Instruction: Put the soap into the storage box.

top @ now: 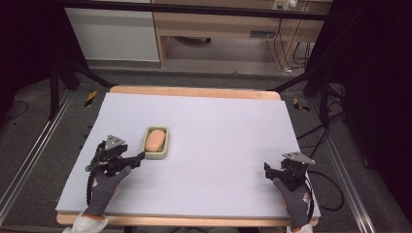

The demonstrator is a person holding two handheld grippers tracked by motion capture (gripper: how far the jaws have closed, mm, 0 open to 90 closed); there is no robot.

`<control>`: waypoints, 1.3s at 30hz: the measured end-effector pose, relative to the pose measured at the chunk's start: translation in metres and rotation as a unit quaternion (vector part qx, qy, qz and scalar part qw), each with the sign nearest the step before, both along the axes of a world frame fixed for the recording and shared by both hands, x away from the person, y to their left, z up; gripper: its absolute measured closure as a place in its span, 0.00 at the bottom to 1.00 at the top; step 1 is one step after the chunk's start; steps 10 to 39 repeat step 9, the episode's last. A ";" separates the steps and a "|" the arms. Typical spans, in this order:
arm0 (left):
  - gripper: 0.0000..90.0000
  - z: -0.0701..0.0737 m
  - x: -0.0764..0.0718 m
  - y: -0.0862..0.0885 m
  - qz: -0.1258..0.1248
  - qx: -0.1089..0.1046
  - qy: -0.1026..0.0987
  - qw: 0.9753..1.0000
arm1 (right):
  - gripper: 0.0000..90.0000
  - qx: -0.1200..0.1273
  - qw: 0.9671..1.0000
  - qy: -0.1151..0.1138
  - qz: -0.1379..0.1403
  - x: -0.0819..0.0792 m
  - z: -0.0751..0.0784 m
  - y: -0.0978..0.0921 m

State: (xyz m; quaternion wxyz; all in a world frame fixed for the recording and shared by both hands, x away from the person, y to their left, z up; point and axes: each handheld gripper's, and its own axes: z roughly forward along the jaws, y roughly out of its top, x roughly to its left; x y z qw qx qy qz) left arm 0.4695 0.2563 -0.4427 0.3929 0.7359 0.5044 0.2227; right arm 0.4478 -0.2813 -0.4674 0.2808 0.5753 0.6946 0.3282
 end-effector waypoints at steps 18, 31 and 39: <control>0.23 -0.010 -0.010 0.020 0.016 0.010 0.005 1.000 | 0.14 -0.010 1.000 0.004 0.007 -0.001 -0.001 0.003; 0.23 -0.010 -0.010 0.020 0.016 0.010 0.005 1.000 | 0.14 -0.010 1.000 0.004 0.007 -0.001 -0.001 0.003; 0.23 -0.010 -0.010 0.020 0.016 0.010 0.005 1.000 | 0.14 -0.010 1.000 0.004 0.007 -0.001 -0.001 0.003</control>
